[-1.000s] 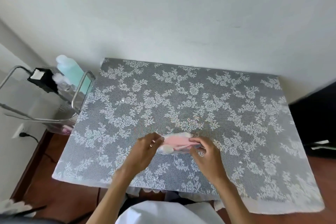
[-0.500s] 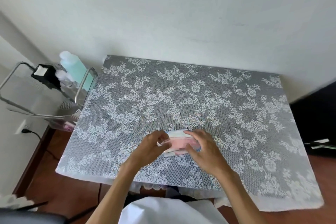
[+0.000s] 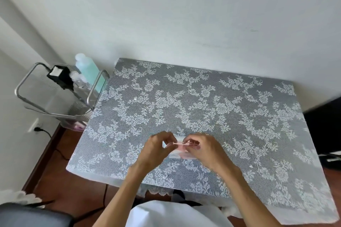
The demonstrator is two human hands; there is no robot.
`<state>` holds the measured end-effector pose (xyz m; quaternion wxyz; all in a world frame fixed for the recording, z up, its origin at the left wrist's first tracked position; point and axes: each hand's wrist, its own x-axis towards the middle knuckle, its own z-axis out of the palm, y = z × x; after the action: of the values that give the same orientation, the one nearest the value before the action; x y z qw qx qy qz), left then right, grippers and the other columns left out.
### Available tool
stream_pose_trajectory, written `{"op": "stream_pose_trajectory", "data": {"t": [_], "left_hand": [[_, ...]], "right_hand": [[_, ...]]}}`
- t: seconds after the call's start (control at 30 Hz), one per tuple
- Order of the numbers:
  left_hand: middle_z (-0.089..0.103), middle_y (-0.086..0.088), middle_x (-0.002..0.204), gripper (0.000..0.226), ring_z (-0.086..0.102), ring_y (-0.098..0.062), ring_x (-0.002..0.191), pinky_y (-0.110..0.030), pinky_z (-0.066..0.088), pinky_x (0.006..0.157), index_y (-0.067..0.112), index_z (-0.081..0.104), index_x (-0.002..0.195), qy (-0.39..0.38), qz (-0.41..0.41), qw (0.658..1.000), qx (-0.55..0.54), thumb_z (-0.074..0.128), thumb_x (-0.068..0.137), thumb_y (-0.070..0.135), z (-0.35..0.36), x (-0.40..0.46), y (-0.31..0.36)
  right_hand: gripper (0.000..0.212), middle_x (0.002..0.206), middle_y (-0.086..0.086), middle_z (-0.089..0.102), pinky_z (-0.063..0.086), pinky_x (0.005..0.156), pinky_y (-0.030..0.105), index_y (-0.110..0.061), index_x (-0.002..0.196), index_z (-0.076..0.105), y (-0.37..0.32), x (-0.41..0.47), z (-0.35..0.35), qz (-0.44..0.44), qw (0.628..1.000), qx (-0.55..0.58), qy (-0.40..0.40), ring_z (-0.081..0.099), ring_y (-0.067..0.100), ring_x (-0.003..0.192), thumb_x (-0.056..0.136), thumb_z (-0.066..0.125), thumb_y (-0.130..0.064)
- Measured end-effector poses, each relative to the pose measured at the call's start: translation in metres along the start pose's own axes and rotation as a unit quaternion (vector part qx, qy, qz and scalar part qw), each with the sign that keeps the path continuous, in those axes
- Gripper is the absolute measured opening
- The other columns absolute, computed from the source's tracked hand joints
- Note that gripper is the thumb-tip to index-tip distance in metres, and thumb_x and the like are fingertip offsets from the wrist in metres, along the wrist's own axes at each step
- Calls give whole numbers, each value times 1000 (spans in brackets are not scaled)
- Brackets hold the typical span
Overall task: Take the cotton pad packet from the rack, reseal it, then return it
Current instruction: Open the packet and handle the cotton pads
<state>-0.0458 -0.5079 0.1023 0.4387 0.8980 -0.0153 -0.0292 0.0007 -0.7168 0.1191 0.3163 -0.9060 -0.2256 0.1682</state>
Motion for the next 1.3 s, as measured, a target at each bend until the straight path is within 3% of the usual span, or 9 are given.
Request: {"op": "stream_pose_trajectory", "data": {"t": [0.13, 0.23, 0.3, 0.57, 0.67, 0.77, 0.93, 1.1, 1.3], "left_hand": [[64, 17, 74, 14, 60, -1, 75, -12, 47, 60, 27, 64, 83, 19, 0, 1000, 8, 77, 79, 23, -1, -1, 1], [64, 16, 71, 14, 61, -2, 69, -18, 49, 54, 27, 63, 82, 27, -8, 999, 19, 77, 79, 29, 0, -1, 4], [64, 15, 69, 15, 61, -2, 68, -15, 47, 51, 28, 62, 80, 27, -15, 999, 14, 77, 79, 29, 1, -1, 7], [72, 12, 83, 13, 65, 0, 79, -7, 45, 65, 26, 75, 91, -81, -41, 993, -82, 75, 82, 17, -8, 2, 4], [72, 11, 87, 16, 65, -2, 82, -12, 49, 66, 29, 75, 93, -109, -46, 988, -99, 74, 83, 17, -10, 1, 0], [70, 16, 80, 18, 64, 0, 77, -11, 47, 63, 32, 74, 90, -91, -55, 991, -84, 77, 80, 17, -7, 1, -1], [68, 23, 78, 24, 63, -2, 71, -12, 48, 61, 37, 71, 83, -35, -28, 998, -51, 78, 78, 14, -5, 2, 0], [64, 19, 82, 15, 63, -3, 68, -18, 52, 60, 24, 74, 84, 20, 6, 1000, -13, 77, 79, 10, -10, 4, 7], [70, 14, 81, 10, 64, 1, 71, -12, 53, 62, 24, 75, 93, 15, -9, 1000, -12, 75, 83, 22, -11, 0, 4]], "right_hand": [[18, 106, -8, 71, 55, 58, 16, -32, 103, 68, -2, -1, -3, -1, 1000, -3, 2, 63, -5, 73, 85, 71, -31], [18, 103, -7, 73, 41, 42, 5, -32, 103, 70, -4, -3, -4, -6, 1000, 3, 15, 54, -13, 50, 86, 71, -30], [18, 99, -5, 73, 36, 38, 5, -31, 104, 70, -3, -5, -5, -5, 1000, 17, 17, 54, -15, 50, 86, 70, -30], [17, 83, -14, 66, 57, 48, 39, -39, 101, 69, 10, -7, -8, 47, 998, 50, 14, 65, 16, 61, 85, 70, -34], [16, 90, -12, 70, 55, 44, 32, -44, 96, 68, 13, -8, -8, 35, 996, 77, 19, 65, 11, 62, 82, 72, -37], [24, 101, -17, 65, 57, 56, 25, -45, 97, 67, 10, -8, -7, 18, 996, 82, 4, 64, 6, 74, 78, 76, -34], [21, 86, -16, 65, 57, 54, 27, -41, 98, 66, 7, -6, -3, 1, 999, 45, 8, 61, 5, 65, 82, 73, -31], [17, 75, -12, 66, 47, 42, 16, -28, 100, 70, 6, -7, 3, -22, 996, 67, 57, 59, 5, 55, 84, 69, -31], [17, 65, -9, 63, 45, 38, 19, -25, 102, 70, 6, -3, 9, -11, 993, 88, 78, 56, 5, 48, 85, 70, -27]]}}
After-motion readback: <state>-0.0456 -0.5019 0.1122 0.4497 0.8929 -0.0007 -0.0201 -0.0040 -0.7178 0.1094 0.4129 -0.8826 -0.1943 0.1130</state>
